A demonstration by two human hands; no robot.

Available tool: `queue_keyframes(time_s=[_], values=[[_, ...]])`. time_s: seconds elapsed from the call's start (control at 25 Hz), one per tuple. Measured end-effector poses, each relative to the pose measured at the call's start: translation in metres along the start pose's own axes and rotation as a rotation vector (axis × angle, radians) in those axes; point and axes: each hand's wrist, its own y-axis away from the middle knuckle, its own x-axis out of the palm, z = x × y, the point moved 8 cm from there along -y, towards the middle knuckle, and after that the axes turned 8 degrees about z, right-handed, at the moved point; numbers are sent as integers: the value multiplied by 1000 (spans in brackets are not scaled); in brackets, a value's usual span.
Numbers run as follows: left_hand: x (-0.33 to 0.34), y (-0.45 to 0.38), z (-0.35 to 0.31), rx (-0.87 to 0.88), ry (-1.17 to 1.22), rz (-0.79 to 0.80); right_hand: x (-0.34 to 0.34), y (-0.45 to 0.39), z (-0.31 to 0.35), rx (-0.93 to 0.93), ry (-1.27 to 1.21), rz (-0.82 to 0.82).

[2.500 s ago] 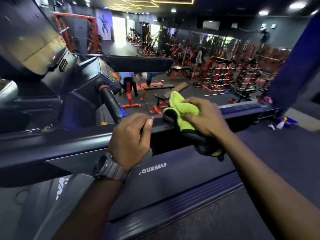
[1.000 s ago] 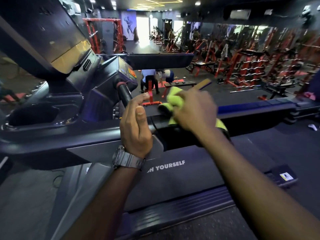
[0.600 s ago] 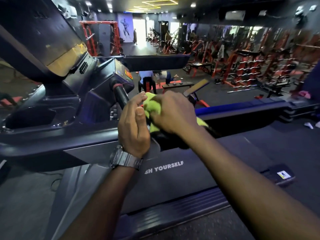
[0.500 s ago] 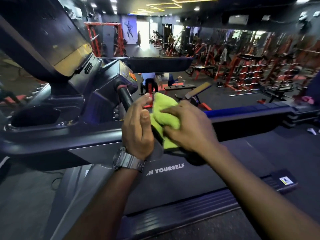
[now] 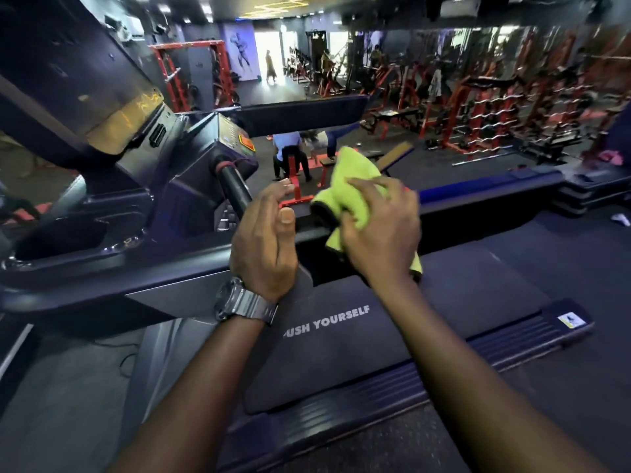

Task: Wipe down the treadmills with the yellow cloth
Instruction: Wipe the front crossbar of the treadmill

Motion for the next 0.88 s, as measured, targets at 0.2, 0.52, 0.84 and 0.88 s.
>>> queue_keyframes(time_s=[0.2,0.52,0.84,0.88], values=[[10,20,-9,19,-188,63,-2,55,-22,-402,-6,-22],[25,67,-15,119,-253,53,13,74,-30,-373,-101,-164],[14,70,-10,123,-121,57,30,91,-27,-336,-107,-200],[13,68,-9,119,-117,73,23,75,-36,-224,-169,-233]])
